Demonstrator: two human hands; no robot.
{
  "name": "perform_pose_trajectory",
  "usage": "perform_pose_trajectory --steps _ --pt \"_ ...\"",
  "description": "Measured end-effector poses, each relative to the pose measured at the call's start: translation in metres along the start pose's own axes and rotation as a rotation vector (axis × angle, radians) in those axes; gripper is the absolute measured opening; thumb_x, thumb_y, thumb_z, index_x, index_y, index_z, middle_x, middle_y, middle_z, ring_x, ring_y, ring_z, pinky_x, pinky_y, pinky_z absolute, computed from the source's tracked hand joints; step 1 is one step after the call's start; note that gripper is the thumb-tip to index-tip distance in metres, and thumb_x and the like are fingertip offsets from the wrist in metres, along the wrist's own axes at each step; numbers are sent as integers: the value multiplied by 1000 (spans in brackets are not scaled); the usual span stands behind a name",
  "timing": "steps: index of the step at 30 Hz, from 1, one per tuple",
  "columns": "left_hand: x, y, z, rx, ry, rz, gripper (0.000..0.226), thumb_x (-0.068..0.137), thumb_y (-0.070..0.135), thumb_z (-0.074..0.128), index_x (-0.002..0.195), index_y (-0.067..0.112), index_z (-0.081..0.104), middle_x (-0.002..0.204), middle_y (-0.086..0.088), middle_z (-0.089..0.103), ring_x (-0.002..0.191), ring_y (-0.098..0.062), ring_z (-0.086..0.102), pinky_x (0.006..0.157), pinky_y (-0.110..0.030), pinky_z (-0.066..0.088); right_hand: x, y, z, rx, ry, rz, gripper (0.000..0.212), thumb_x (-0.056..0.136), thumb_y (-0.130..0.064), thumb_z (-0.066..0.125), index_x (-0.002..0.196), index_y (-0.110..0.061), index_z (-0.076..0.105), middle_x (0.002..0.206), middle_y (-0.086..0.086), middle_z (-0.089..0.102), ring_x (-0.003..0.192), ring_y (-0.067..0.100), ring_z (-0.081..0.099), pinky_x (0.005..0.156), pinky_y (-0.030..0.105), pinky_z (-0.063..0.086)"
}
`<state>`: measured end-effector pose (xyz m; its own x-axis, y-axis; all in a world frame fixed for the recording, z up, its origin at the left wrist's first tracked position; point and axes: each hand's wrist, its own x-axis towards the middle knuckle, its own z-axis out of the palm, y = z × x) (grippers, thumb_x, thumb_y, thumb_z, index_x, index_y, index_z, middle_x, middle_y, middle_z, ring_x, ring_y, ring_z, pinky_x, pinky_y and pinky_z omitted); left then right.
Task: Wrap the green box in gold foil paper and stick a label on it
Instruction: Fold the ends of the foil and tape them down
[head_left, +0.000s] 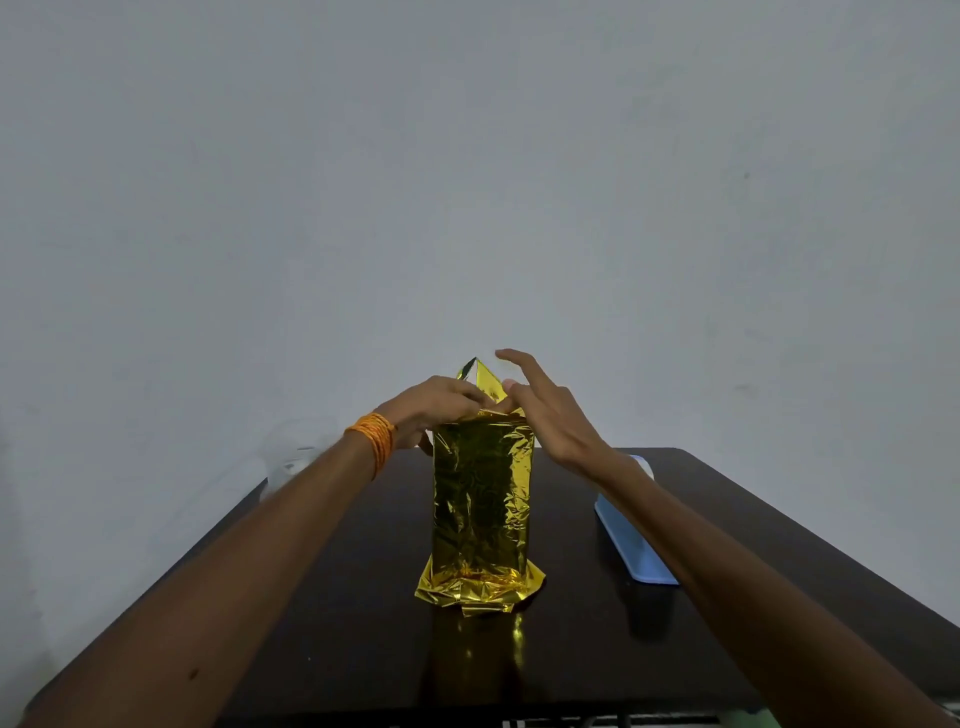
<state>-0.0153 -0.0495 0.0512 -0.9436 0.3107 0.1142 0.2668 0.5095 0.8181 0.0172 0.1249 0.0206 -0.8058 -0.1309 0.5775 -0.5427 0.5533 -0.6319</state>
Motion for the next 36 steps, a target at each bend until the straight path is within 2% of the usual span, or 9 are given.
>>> perform_pose_trajectory --steps 4,8,11,15,18,21,26,28,36 --pt "-4 -6 3 -29 24 -6 28 95 17 57 117 29 70 126 -2 50 128 -27 44 110 -56 37 0 -4 -5 28 -50 32 42 107 -31 35 149 -36 32 115 8 72 110 16 56 82 11 34" --pt "-6 -9 5 -70 42 26 27 96 20 58 120 25 68 130 -2 51 123 -25 47 109 -50 39 6 -3 -14 55 -45 36 48 102 -26 49 147 -37 35 125 -9 66 124 16 54 106 37 33" --pt "-7 -8 7 -79 41 62 27 98 17 54 121 21 68 120 1 52 107 -17 48 93 -38 43 10 4 -13 60 1 55 58 93 -21 62 143 -39 38 101 -5 77 112 16 64 110 43 38" --pt "-12 -9 4 -112 -2 40 24 97 22 58 119 20 67 99 -1 59 81 -9 55 68 -24 49 10 12 -6 63 -44 46 68 85 -21 70 143 -39 39 94 -6 76 104 11 67 110 49 42" --pt "-14 -14 -3 -187 -64 9 31 94 23 63 124 22 63 108 -1 62 88 -13 62 85 -37 56 11 16 -6 80 -33 24 68 88 -20 70 145 -38 37 96 -6 76 100 9 68 107 48 45" --pt "-14 -17 -7 -211 -90 10 38 92 24 65 130 24 60 109 2 61 99 -16 61 100 -48 50 10 16 -9 94 -36 45 70 89 -21 71 147 -36 35 98 -4 76 103 11 67 107 43 43" --pt "-12 -24 -5 -212 -96 43 41 92 28 66 132 25 59 112 1 60 102 -16 60 99 -45 52 7 19 -8 88 -12 42 67 90 -22 70 147 -36 36 97 -6 76 106 9 65 106 38 37" --pt "-10 -27 -4 -190 -93 50 43 90 32 67 133 27 58 117 1 59 109 -18 58 102 -50 48 6 21 -9 91 -5 36 66 91 -22 69 147 -36 37 97 -7 76 107 7 64 106 38 35" --pt "-11 -31 -3 -186 -101 59 49 83 41 71 130 33 59 133 -4 54 125 -26 50 106 -55 43 5 20 -11 87 -20 17 62 92 -24 69 144 -37 39 96 -6 76 104 9 66 102 35 39"
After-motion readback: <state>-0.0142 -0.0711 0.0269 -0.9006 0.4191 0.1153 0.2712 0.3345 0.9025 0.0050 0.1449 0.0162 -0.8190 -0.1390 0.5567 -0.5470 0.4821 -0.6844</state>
